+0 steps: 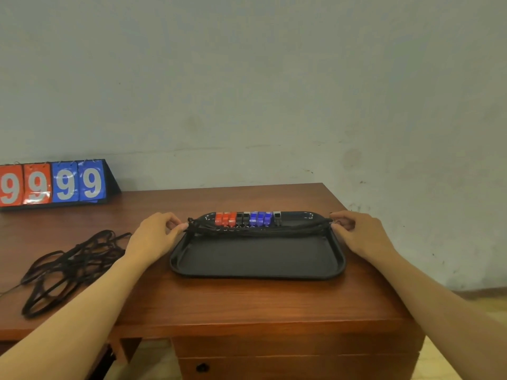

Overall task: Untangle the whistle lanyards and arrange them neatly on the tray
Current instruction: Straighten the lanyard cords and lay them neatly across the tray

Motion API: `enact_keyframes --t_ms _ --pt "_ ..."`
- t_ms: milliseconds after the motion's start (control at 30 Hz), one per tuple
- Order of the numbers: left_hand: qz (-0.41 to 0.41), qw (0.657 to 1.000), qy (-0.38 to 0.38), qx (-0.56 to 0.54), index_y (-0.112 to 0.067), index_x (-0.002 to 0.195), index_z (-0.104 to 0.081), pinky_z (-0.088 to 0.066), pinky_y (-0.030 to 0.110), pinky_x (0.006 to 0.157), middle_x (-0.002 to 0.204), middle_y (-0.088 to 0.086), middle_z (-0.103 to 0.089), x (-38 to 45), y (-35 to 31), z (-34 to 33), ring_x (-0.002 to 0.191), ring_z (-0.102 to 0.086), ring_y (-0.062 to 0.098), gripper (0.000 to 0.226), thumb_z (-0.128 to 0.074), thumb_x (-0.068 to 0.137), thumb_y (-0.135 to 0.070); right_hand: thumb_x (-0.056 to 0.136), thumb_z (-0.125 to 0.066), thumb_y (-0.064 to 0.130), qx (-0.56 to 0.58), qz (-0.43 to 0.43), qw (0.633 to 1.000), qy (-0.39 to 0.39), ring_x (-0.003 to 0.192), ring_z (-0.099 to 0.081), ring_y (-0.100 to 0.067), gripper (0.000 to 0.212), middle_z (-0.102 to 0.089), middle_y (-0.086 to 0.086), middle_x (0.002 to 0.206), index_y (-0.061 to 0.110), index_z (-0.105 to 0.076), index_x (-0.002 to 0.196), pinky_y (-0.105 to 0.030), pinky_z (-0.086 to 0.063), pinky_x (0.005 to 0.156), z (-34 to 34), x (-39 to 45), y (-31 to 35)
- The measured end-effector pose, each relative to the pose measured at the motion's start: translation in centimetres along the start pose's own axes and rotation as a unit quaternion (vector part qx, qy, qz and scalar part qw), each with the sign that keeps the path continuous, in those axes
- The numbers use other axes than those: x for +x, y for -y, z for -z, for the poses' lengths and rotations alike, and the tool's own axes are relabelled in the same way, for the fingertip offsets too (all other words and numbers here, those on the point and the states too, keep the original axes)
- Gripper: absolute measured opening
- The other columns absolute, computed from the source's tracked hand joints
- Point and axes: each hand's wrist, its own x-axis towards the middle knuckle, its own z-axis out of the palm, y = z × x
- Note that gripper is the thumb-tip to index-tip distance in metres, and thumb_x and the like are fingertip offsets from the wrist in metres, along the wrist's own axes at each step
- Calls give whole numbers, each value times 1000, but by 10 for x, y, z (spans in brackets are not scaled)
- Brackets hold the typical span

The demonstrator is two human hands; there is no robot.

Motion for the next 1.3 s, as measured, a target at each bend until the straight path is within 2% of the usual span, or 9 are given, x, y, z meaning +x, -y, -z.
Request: enact_keyframes --t_ms 67,233,400,500,633,800,933,1133,1300 --pt "-9 1000 -9 2 -28 100 -69 -56 33 75 94 -6 -65 -7 4 9 82 -62 9 26 -58 95 -51 92 -68 34 2 3 1000 2 87 -62 -3 26 -69 12 100 28 -71 117 -17 -45 80 2 -4 3" --pt "-20 999 -11 41 -27 98 -67 -47 26 76 97 -4 -61 -31 24 48 81 -58 6 14 -57 99 -38 94 -63 30 -52 61 996 -36 106 -61 -17 16 -69 6 108 31 -71 107 -49 -45 102 10 -20 26" --pt "36 998 35 27 -25 107 -67 -46 30 87 106 -4 -64 -50 53 95 98 -59 13 14 -54 101 -24 96 -57 25 -58 133 989 1 105 -52 -12 17 -61 12 104 37 -66 105 -27 -42 86 3 -61 64" --pt "55 995 72 40 -32 103 -64 -47 29 88 106 -7 -65 -64 66 108 100 -60 12 13 -56 101 -22 97 -56 22 -48 162 985 29 106 -45 -7 20 -58 16 107 33 -67 109 -23 -37 86 -11 -89 93" --pt "60 993 86 58 -27 109 -63 -46 24 86 106 -7 -63 -78 72 116 96 -58 8 11 -59 99 -22 97 -54 27 -86 217 971 49 107 -44 -4 21 -58 18 110 36 -65 112 -29 -44 93 -34 -107 120" --pt "53 992 93 59 -31 106 -58 -43 18 76 102 -10 -63 -81 76 117 87 -56 0 7 -58 100 -33 98 -52 30 -119 218 968 44 108 -44 -8 22 -59 16 112 35 -65 115 -33 -42 91 -41 -103 124" --pt "42 992 104 58 -28 109 -62 -46 18 70 98 -12 -65 -78 72 107 87 -60 1 25 -59 96 -49 99 -48 35 -137 211 966 65 115 -40 -10 24 -56 17 117 38 -62 118 -36 -38 95 -43 -103 123" --pt "41 980 136 136 -30 109 -57 -56 32 80 96 -9 -65 -70 56 90 86 -62 8 43 -61 86 -66 99 -46 37 -150 199 966 71 120 -36 -10 25 -53 17 121 39 -59 120 -37 -33 100 -42 -105 125" --pt "65 979 115 153 -30 105 -64 -55 42 90 106 -6 -67 -67 49 85 95 -62 14 19 -63 94 -46 100 -45 37 -143 196 967 74 120 -36 -10 25 -54 16 121 38 -60 120 -36 -33 100 -41 -106 126"
